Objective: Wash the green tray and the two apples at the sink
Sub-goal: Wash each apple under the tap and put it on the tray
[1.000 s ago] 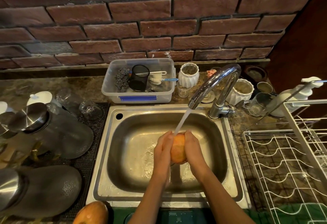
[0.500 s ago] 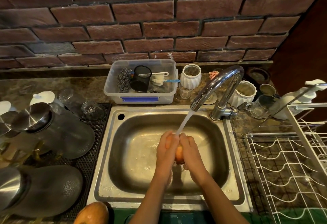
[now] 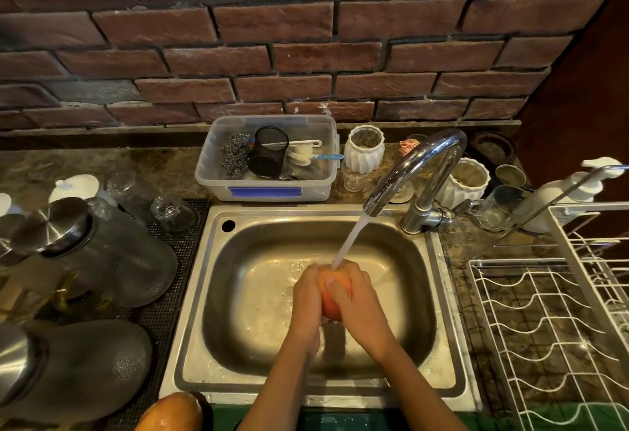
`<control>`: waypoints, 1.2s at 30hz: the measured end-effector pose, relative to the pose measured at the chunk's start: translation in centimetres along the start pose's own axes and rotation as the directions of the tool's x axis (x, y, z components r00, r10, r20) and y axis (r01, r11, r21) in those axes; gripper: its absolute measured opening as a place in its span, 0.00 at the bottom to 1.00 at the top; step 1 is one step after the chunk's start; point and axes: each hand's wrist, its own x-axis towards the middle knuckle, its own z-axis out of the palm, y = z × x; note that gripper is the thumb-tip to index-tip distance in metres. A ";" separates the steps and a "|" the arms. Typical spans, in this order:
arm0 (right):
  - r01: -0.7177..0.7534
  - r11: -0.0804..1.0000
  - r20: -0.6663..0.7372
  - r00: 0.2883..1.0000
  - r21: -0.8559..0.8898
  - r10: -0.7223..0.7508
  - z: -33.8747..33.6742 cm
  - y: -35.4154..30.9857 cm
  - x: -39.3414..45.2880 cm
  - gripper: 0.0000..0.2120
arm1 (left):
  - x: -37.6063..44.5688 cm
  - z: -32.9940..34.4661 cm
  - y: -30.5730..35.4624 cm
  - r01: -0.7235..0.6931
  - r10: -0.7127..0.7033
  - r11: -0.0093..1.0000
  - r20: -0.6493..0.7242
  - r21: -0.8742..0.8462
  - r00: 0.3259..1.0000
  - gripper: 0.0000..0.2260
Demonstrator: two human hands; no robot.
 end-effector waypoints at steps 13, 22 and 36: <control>-0.058 0.988 0.032 0.998 0.144 0.054 0.3 -1.3 -0.3 0.18 | 0.9 0.7 0.0 -0.161 0.165 0.986 -0.159 0.037 0.974 0.09; -0.192 0.969 -0.054 0.978 0.153 0.202 -0.2 -0.8 1.1 0.15 | 0.0 -0.5 -0.7 -0.186 0.186 0.979 0.003 0.082 0.983 0.12; -0.107 0.987 -0.006 0.994 0.116 0.109 0.7 -0.9 -1.1 0.31 | 1.1 0.3 1.2 -0.133 0.172 0.976 -0.232 0.173 0.958 0.14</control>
